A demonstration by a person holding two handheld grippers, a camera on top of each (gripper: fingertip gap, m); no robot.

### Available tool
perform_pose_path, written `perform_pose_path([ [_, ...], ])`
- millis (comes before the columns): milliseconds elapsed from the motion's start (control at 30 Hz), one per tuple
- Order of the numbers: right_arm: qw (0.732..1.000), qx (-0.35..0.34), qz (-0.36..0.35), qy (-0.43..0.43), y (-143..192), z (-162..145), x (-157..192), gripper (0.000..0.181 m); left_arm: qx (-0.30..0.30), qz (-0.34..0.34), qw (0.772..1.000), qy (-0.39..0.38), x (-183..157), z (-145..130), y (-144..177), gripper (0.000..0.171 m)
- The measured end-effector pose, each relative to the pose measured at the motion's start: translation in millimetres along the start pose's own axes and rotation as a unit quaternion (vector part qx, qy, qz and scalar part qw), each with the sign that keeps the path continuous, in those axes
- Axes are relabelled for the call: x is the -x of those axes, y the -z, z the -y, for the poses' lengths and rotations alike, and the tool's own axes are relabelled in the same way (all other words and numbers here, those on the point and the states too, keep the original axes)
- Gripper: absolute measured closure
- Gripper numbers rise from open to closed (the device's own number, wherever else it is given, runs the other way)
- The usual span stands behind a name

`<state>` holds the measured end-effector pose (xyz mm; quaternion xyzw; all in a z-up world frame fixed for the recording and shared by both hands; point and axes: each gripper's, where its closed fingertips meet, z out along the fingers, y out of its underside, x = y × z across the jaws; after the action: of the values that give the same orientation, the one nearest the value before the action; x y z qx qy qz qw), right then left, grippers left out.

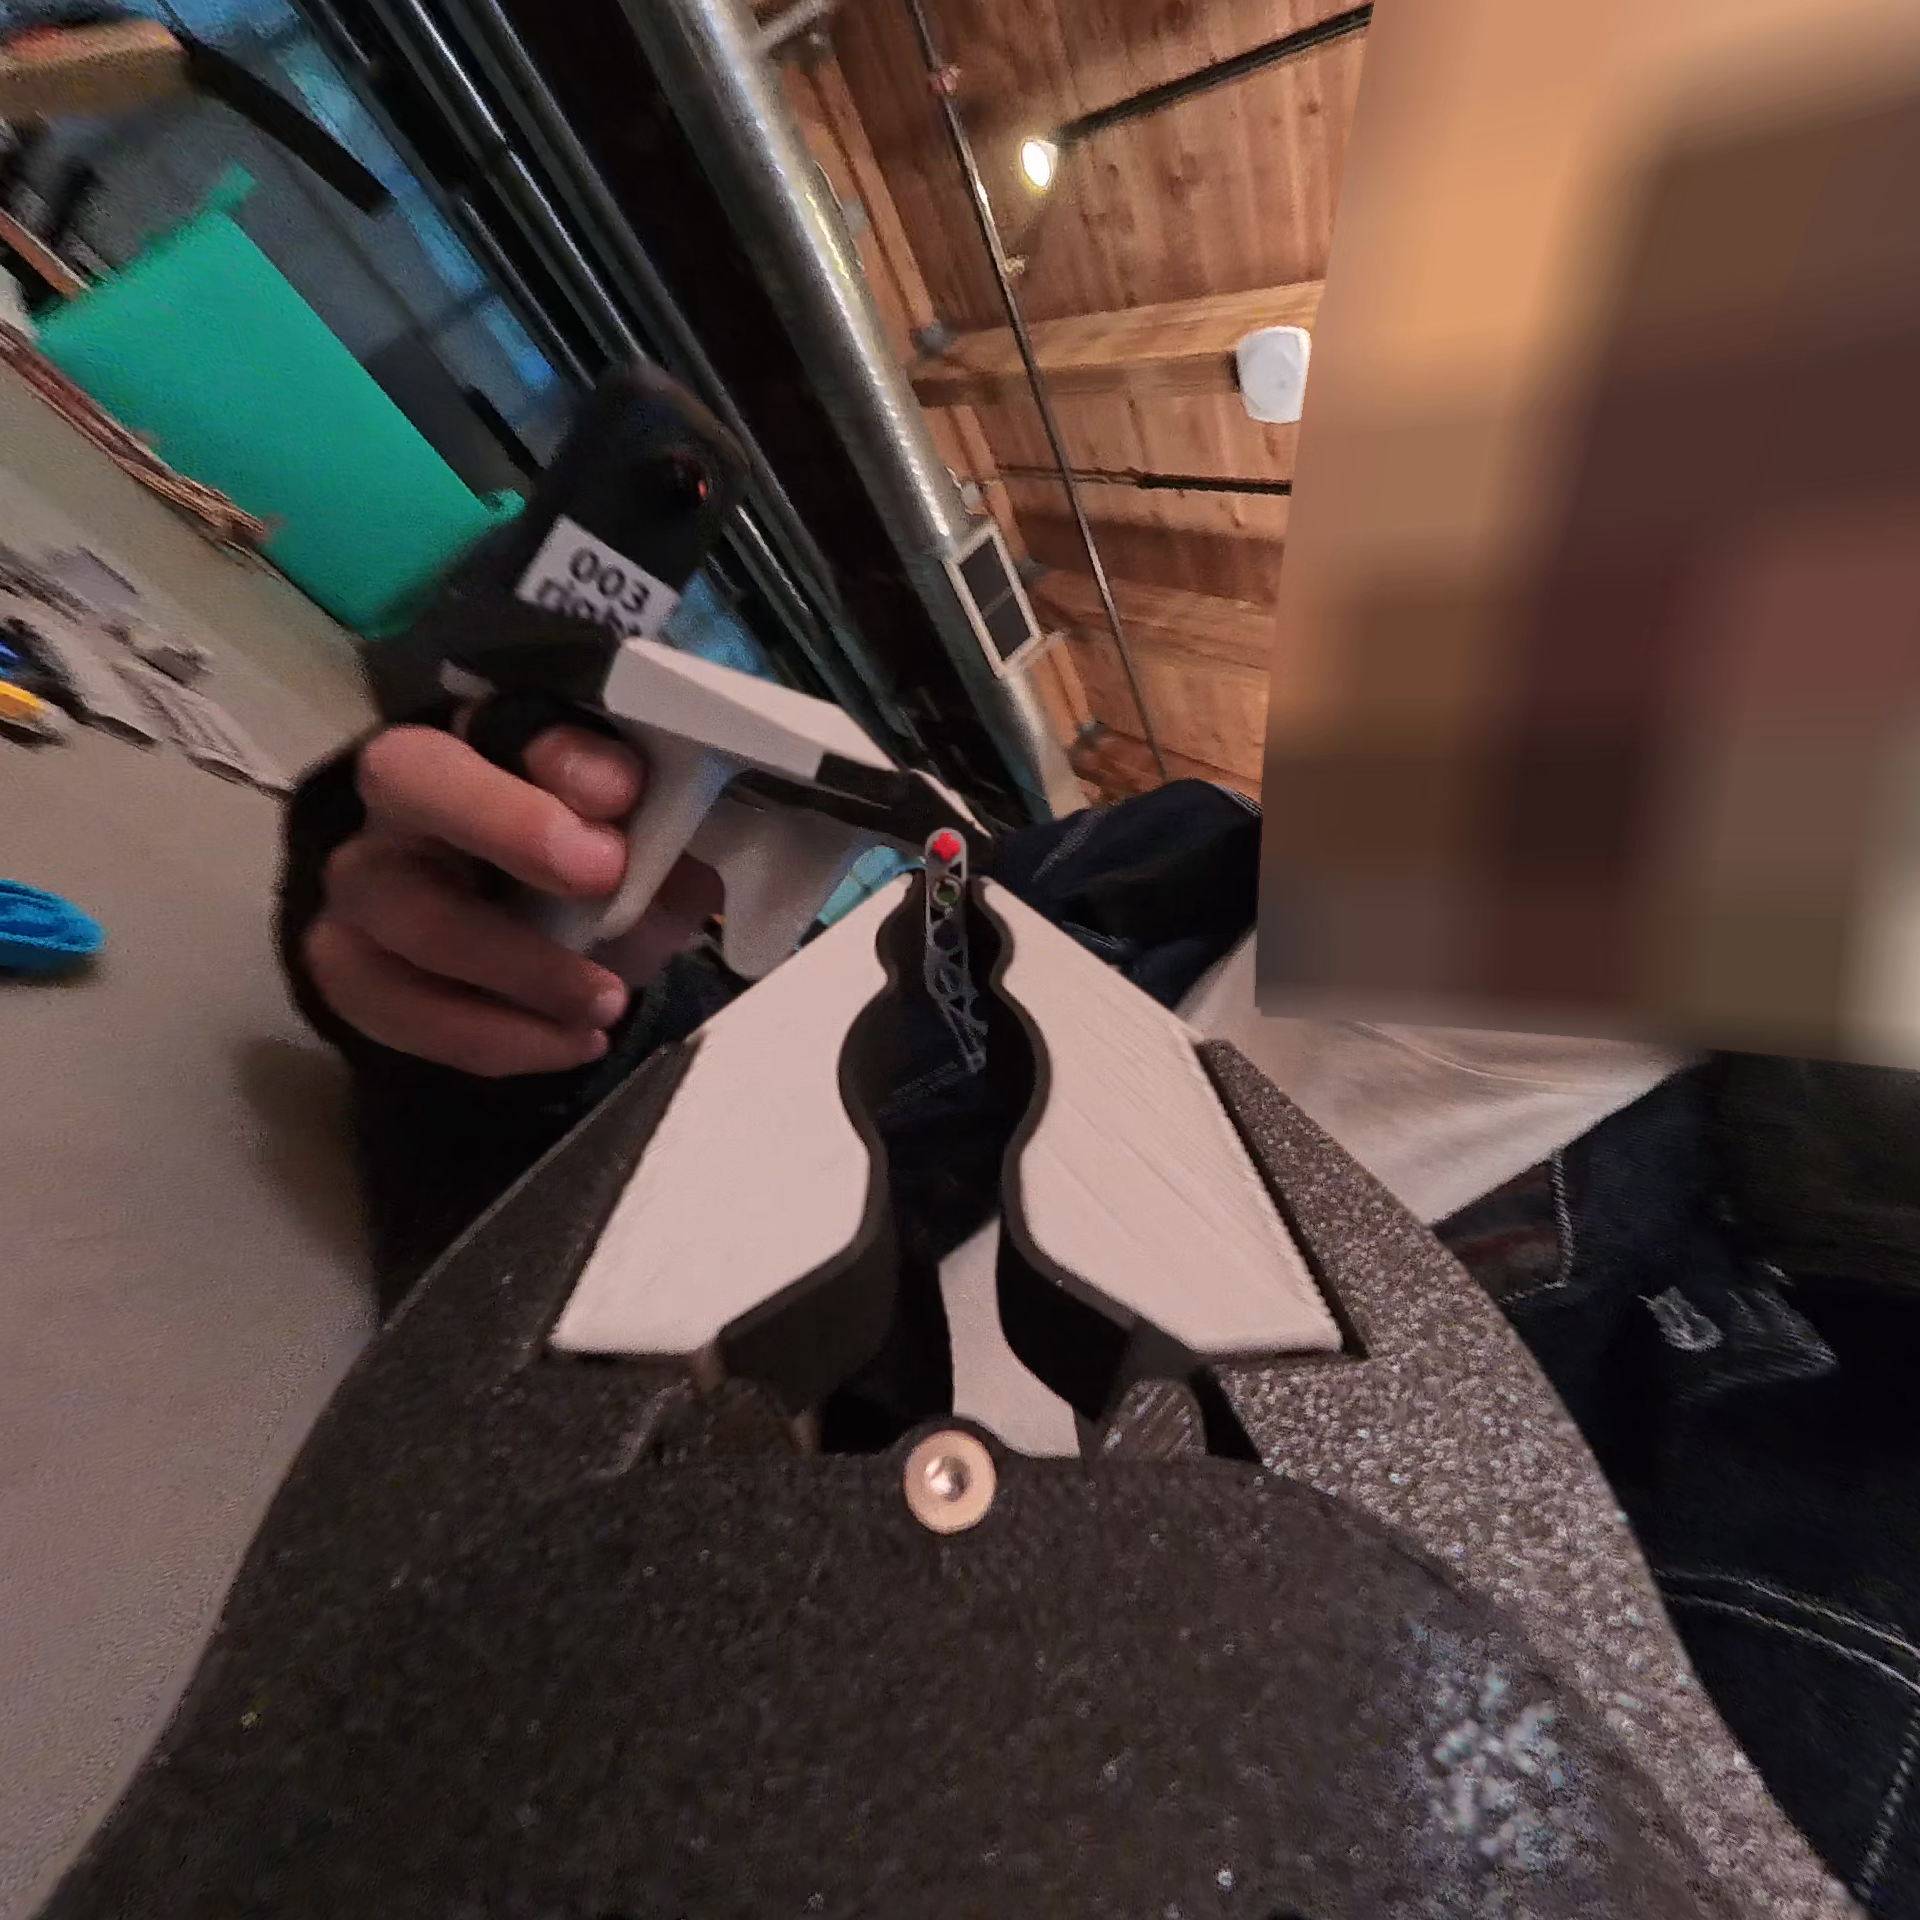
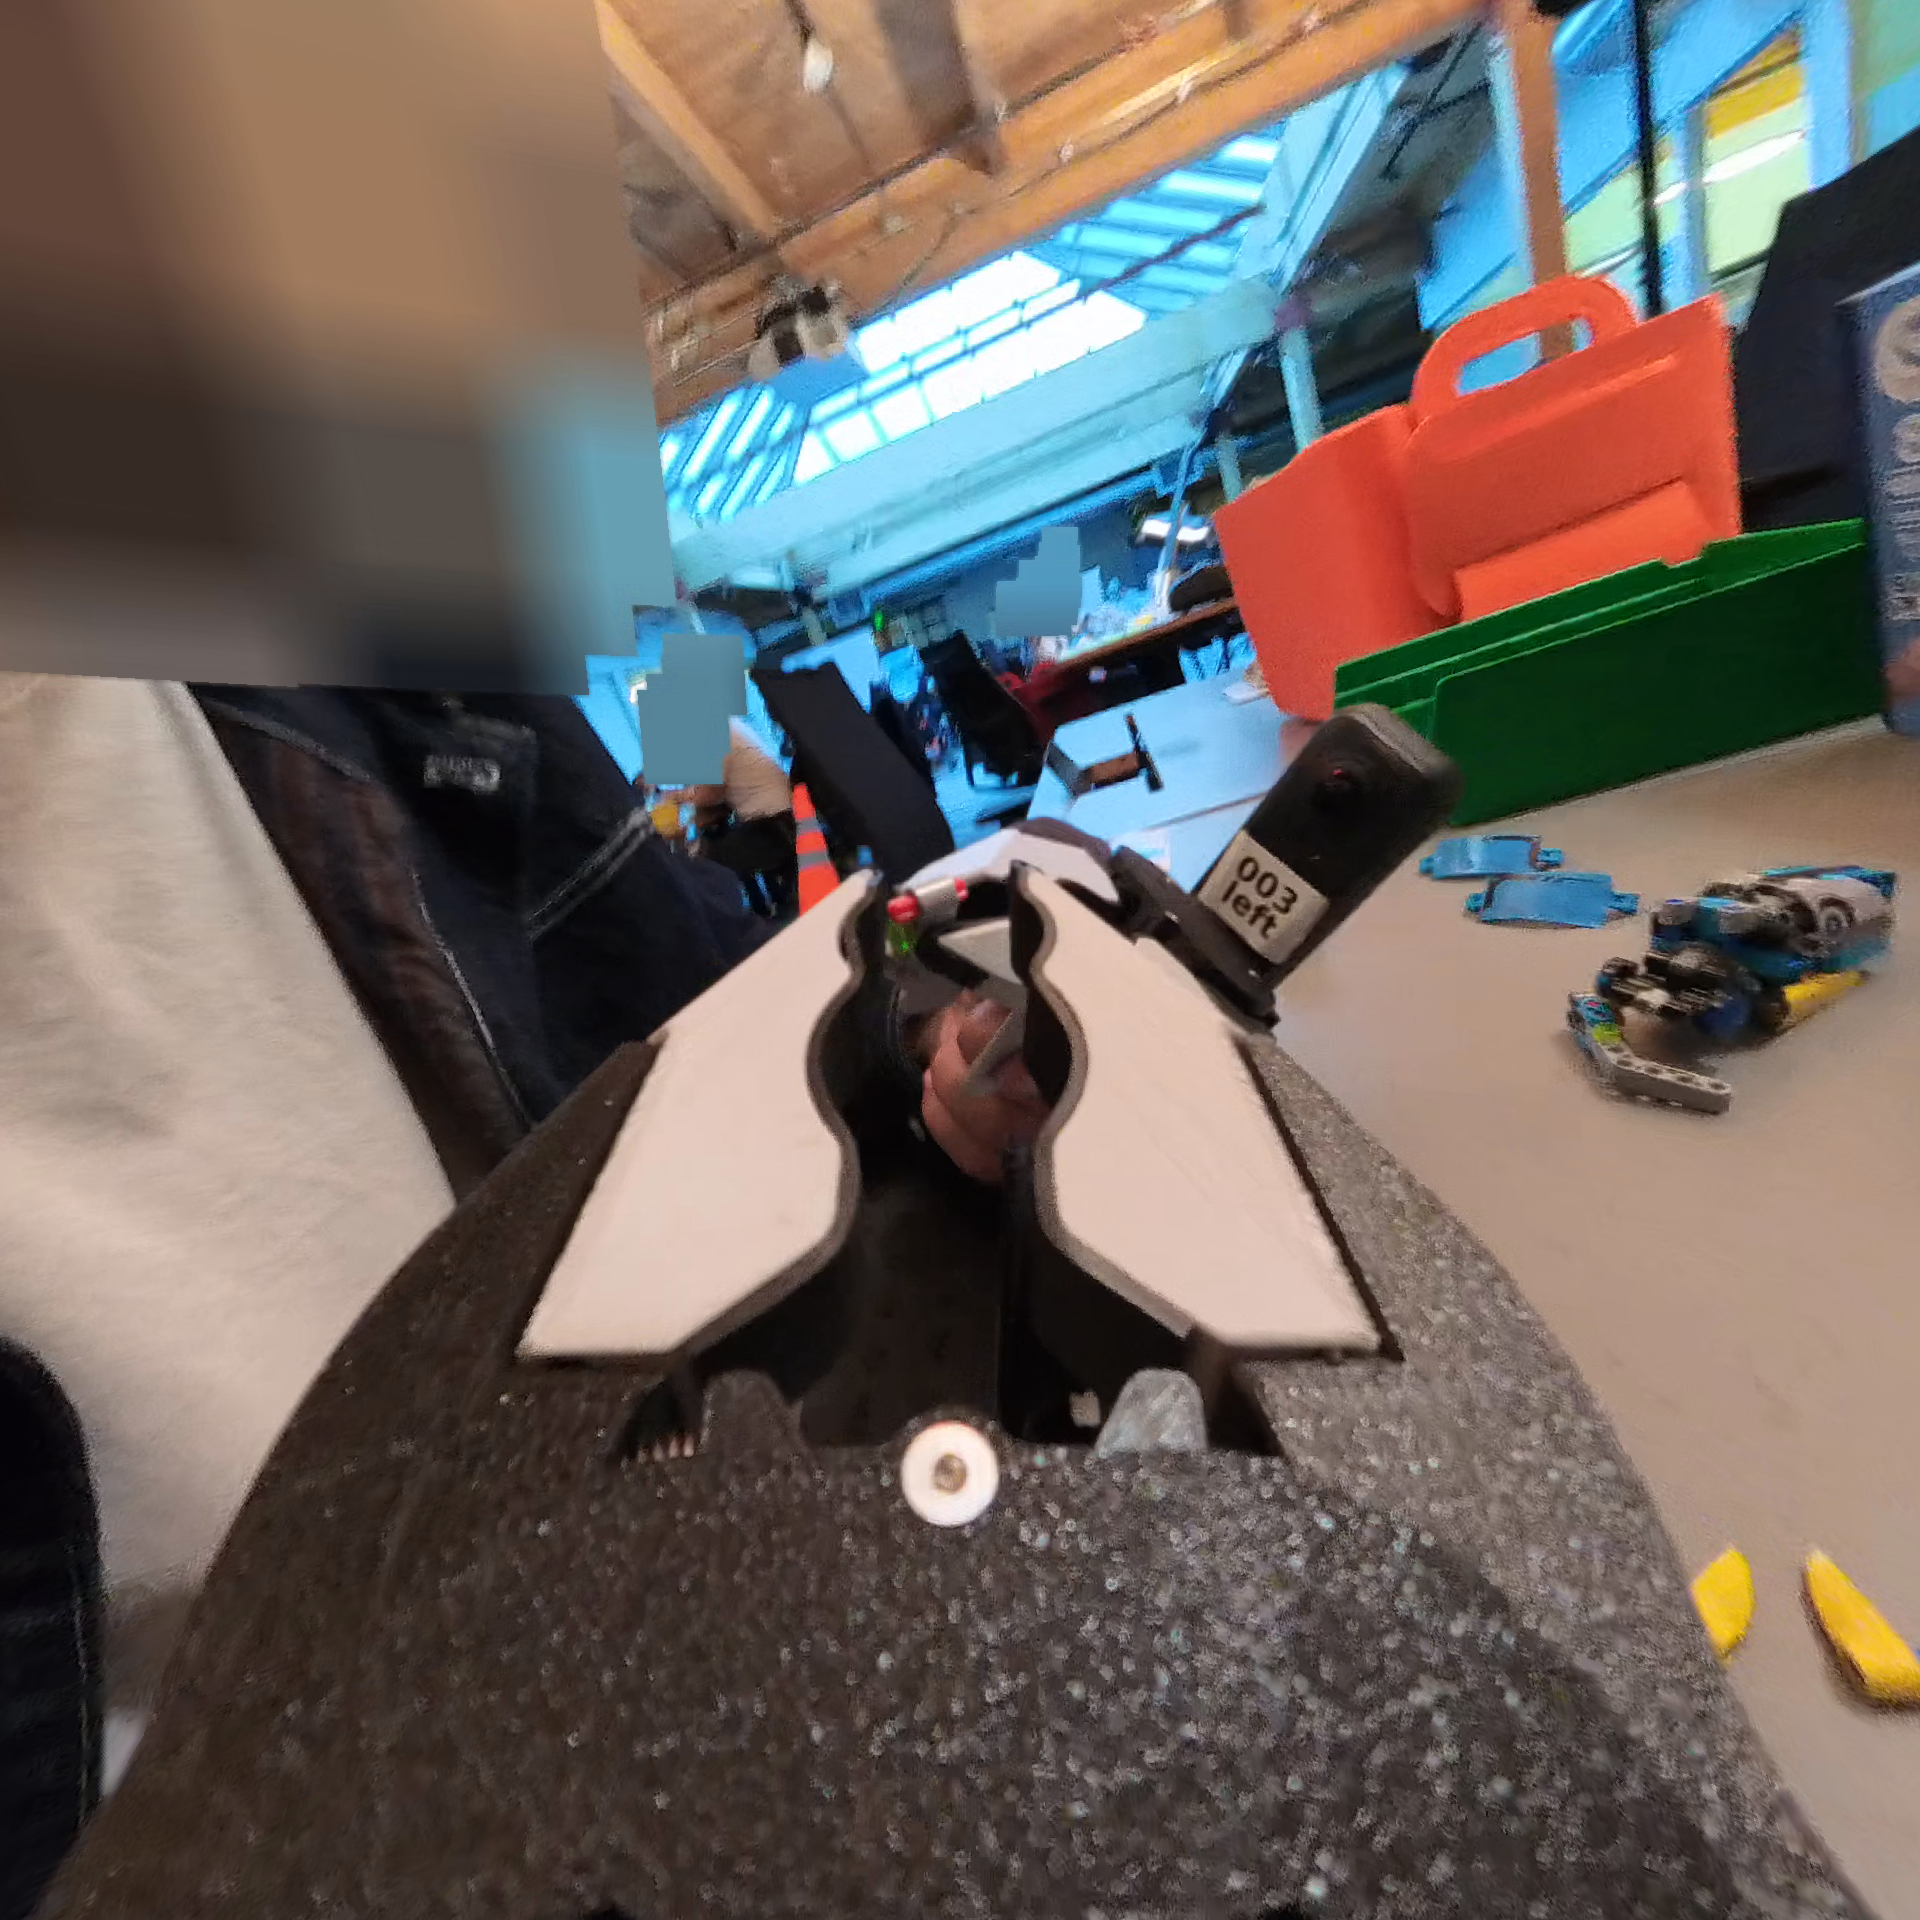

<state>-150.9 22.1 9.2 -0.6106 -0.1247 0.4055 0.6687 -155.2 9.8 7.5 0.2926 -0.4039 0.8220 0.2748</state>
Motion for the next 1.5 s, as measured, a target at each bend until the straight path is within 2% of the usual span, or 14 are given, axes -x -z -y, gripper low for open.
perform_pose_path([
  [267,0.998,0.020,0.056,0.027,-4.7,-7.2,17.7,0.168,0.035,-0.026,0.999,0.016,-6.1,-15.0,-6.1,0.166],
  [367,0.995,0.020,0.091,-0.024,-7.2,-11.1,20.8,0.155,0.058,-0.033,0.998,0.000,-10.2,-23.5,-10.1,0.166],
  [433,0.996,0.029,0.069,-0.044,-4.3,-13.2,9.6,0.144,0.053,-0.008,0.998,-0.022,-5.1,-21.9,-8.9,0.166],
  [533,0.999,0.019,-0.041,0.027,9.1,-5.6,-15.4,0.172,-0.005,0.106,0.989,-0.101,18.1,5.1,6.3,0.166],
  [567,0.993,0.028,-0.100,0.064,14.4,-6.8,-27.5,0.170,-0.026,0.155,0.978,-0.138,25.7,16.4,15.4,0.166],
  [667,0.963,0.049,-0.210,0.163,15.4,-10.9,-40.6,0.126,-0.067,0.322,0.904,-0.273,42.2,46.2,45.8,0.165],
  [733,0.944,0.078,-0.253,0.198,5.5,-19.2,-48.3,0.107,-0.048,0.413,0.833,-0.364,47.6,54.6,56.9,0.165],
  [833,0.933,0.047,-0.310,0.175,-10.3,-16.8,-60.3,0.095,0.036,0.520,0.704,-0.483,59.5,53.9,63.6,0.165],
  [900,0.941,0.032,-0.296,0.161,-19.2,-15.9,-56.2,0.090,0.072,0.544,0.647,-0.530,62.8,50.9,61.1,0.165],
  [933,0.946,0.029,-0.285,0.154,-20.9,-16.5,-54.2,0.096,0.085,0.553,0.629,-0.540,64.8,50.1,61.8,0.165],
  [1100,0.961,-0.016,-0.265,0.079,-9.8,-8.2,-56.3,0.101,0.084,0.552,0.606,-0.566,59.1,52.2,60.1,0.165],
  [1167,0.967,-0.028,-0.248,0.047,-7.1,-6.7,-56.4,0.116,0.103,0.549,0.590,-0.584,60.3,48.8,56.6,0.165],
  [1367,0.958,-0.012,-0.283,0.036,2.9,-11.2,-68.1,0.160,0.162,0.555,0.459,-0.675,58.2,42.4,47.1,0.165],
  [1500,0.955,0.000,-0.294,0.031,6.8,-14.2,-73.6,0.167,0.176,0.572,0.416,-0.685,60.2,42.7,48.6,0.165],
])
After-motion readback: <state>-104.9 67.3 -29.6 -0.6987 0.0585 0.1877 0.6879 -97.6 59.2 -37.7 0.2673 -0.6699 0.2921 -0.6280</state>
